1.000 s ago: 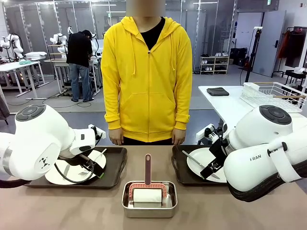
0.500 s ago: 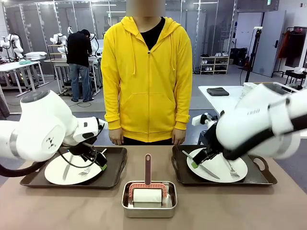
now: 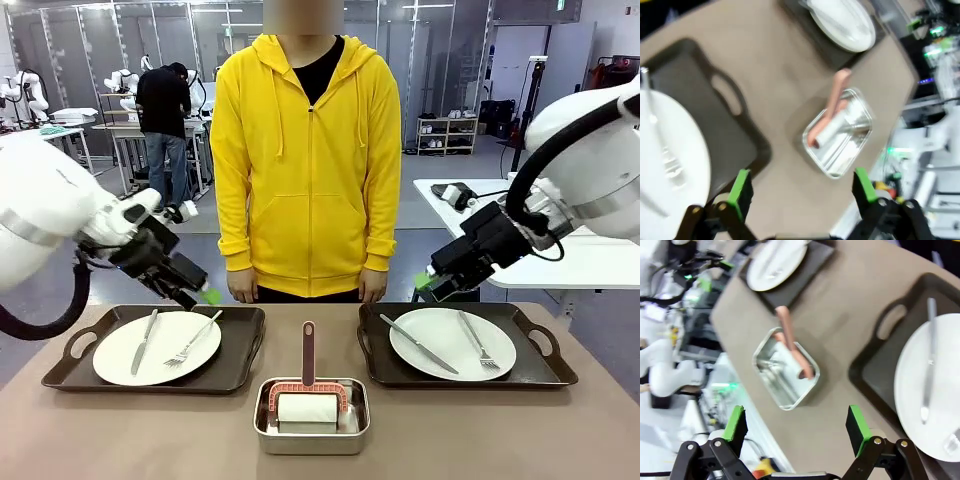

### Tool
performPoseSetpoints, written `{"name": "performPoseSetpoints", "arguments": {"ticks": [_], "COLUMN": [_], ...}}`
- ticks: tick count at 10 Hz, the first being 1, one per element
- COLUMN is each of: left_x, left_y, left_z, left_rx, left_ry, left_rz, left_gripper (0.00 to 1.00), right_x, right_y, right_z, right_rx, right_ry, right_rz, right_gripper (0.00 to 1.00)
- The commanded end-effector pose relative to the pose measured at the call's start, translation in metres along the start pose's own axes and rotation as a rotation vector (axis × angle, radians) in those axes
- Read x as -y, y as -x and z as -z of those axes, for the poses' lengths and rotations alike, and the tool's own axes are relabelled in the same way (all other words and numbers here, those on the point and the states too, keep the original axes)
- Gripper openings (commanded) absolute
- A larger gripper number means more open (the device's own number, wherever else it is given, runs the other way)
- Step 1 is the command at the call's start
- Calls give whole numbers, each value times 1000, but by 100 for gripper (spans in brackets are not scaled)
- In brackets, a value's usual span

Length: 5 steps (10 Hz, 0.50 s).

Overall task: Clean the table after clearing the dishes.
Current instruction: When the left (or right) Handle tray is removed, use the left hand (or right hand) to clean the left (or right) side of the table with the Lint Roller.

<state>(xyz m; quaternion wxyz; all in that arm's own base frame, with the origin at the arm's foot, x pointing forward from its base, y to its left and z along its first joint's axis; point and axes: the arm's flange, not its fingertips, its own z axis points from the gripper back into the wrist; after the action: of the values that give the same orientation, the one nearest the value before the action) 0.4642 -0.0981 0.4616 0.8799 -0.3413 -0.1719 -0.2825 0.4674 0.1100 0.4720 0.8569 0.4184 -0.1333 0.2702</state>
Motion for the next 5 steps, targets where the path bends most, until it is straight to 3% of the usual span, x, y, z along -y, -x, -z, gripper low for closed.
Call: {"name": "performPoseSetpoints", "arguments": {"ticks": [1, 3, 5], "left_x": [-42, -69, -102], "left_y": [11, 38, 71], "left_z": [-15, -44, -82], "left_rx": [36, 101, 211], "left_ry": [257, 494, 614], "left_rz": [-92, -146, -160], "left_gripper": [100, 100, 100], "right_x": [28, 50, 72], "right_y": [0, 19, 40], "right_z": [-7, -35, -82], "right_rx": [37, 115, 224], "right_ry": [-185, -301, -362], "right_rz": [117, 194, 276], "right_gripper": [100, 100, 100]}}
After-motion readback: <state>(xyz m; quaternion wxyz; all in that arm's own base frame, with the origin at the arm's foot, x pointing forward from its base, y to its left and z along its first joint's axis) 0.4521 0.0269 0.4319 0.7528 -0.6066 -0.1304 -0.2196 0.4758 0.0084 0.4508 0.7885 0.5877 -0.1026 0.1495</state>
